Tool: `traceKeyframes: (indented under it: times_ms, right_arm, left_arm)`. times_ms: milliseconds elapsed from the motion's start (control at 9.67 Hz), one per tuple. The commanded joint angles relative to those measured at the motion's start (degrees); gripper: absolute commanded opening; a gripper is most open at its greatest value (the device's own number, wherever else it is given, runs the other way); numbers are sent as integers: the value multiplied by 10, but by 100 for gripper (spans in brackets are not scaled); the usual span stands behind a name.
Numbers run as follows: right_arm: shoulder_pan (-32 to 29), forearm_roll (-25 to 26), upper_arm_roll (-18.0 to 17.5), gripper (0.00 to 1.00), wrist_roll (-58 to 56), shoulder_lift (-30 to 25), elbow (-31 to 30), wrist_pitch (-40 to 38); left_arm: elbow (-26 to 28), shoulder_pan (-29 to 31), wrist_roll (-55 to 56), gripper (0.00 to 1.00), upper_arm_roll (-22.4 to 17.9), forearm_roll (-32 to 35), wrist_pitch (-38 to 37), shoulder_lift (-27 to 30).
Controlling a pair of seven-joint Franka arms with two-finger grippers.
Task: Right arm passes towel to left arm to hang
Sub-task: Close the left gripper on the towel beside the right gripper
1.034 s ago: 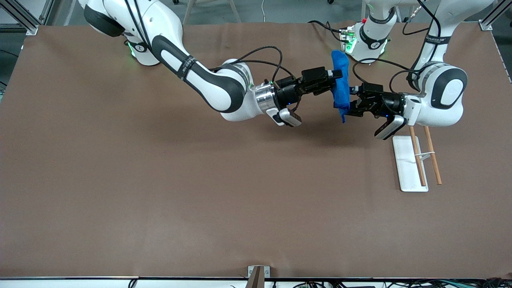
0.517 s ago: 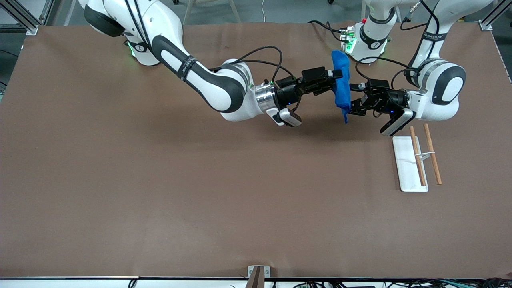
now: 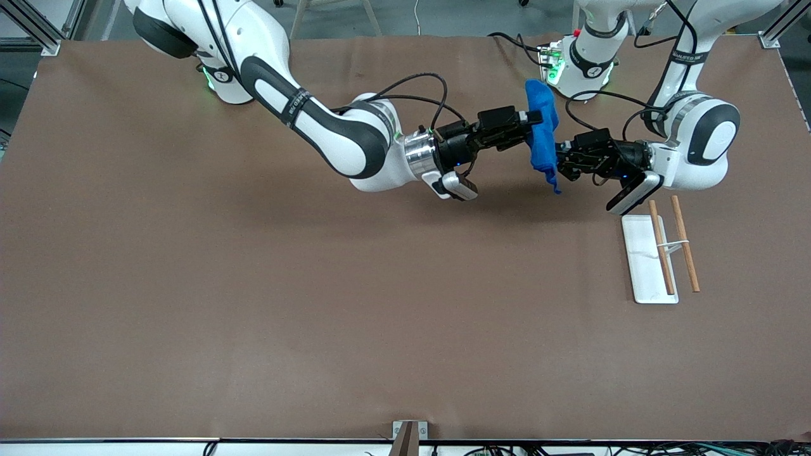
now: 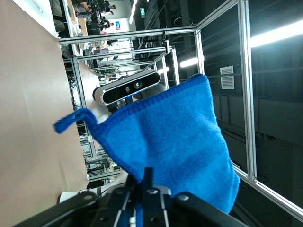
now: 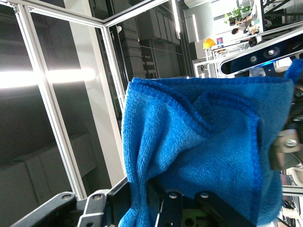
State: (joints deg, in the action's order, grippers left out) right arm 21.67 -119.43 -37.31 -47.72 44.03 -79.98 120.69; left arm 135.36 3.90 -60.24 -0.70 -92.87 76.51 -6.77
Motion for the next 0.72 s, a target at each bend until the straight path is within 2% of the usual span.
traceKeyframes:
  times_ms: [0, 310, 414, 517, 621]
  right_arm:
    - [3, -19, -6, 2, -13, 4, 7, 6]
    - [-1, -20, -10, 4, -2, 3, 7, 9]
    - [-6, -19, -13, 19, 28, -4, 7, 17]
    - [-14, -13, -14, 52, 63, -15, 7, 72]
    - [-17, -3, -17, 100, 82, -25, 6, 102]
  left_arm:
    - [12, 12, 4, 1, -4, -6, -11, -2]
    - [-1, 11, 34, 1, -10, 0, -12, -1]
    - [-9, 11, 53, 1, -11, 3, -11, -1]
    - [-14, 11, 64, 0, -12, 4, -11, -1]
    - [-25, 10, 79, 0, -24, 28, -11, -1]
